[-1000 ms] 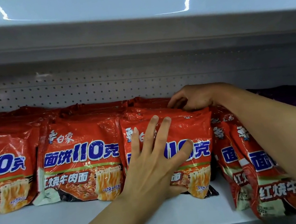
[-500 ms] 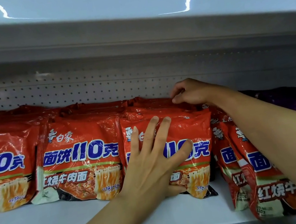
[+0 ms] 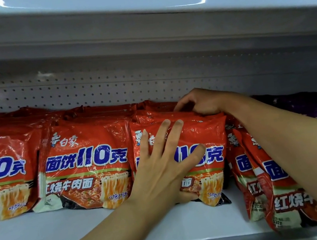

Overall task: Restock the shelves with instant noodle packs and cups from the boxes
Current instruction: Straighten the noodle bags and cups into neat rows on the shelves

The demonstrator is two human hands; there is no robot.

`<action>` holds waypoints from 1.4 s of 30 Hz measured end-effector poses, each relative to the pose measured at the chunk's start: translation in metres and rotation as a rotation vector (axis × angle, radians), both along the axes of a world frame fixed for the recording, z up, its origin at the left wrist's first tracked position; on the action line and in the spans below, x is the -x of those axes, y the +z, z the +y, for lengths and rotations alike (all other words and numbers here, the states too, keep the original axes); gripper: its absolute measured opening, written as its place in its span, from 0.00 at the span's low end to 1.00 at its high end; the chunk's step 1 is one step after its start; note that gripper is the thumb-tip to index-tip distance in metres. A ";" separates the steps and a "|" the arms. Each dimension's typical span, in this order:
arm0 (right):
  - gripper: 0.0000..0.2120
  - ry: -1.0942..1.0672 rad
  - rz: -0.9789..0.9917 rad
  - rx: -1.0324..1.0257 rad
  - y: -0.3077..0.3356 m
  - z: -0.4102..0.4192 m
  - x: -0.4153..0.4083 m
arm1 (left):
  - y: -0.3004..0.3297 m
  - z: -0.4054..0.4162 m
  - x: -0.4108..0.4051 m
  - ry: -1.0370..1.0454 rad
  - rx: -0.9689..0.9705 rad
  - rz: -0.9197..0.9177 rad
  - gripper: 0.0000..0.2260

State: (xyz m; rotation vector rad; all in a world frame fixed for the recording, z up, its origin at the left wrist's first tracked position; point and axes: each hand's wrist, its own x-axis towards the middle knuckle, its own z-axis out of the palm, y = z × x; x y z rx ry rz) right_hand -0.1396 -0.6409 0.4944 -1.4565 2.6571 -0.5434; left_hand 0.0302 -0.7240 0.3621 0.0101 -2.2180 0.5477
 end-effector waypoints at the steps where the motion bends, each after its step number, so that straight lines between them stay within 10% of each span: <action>1: 0.23 -0.018 -0.001 0.021 0.001 0.000 -0.001 | 0.000 0.000 0.000 0.004 0.002 -0.009 0.46; 7: 0.17 -0.221 0.007 0.309 0.010 0.027 -0.002 | 0.007 -0.001 -0.015 -0.056 -0.029 -0.046 0.47; 12: 0.14 -0.230 -0.052 0.243 0.010 0.047 -0.017 | 0.068 -0.020 -0.018 -0.059 -0.419 0.099 0.31; 21: 0.16 -0.303 -0.104 0.224 -0.002 0.037 -0.018 | 0.127 -0.052 0.051 0.061 -0.831 -0.505 0.15; 42: 0.15 -0.332 -0.089 0.304 0.000 0.052 -0.027 | 0.132 -0.051 0.045 0.248 -0.738 -0.431 0.24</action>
